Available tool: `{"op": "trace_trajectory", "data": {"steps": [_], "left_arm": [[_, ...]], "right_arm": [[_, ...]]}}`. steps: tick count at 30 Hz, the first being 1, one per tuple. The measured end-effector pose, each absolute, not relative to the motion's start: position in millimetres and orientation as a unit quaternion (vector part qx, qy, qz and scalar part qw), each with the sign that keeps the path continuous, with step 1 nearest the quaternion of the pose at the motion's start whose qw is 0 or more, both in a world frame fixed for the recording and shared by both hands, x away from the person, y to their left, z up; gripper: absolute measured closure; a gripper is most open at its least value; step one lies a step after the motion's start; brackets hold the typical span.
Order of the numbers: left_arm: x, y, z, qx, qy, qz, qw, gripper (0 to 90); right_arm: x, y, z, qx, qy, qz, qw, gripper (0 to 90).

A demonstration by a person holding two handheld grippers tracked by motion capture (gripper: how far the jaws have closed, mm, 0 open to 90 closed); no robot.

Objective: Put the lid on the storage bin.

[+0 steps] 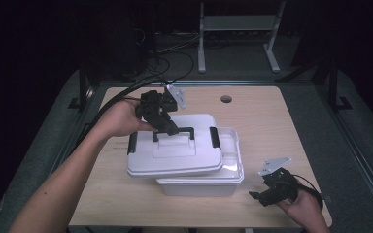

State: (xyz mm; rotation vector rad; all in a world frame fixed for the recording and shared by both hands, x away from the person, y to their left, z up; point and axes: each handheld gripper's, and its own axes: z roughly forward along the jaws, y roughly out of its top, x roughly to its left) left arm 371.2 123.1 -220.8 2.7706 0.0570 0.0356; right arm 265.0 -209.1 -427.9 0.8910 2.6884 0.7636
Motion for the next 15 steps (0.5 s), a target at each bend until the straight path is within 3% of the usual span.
{"op": "trace_trajectory", "data": {"steps": [15], "left_arm": [[373,96,-233,0.981,0.007,0.005,0.196,84.2]], "right_arm": [[264,-211,-427,0.302,0.911,0.262,0.106,20.3]]}}
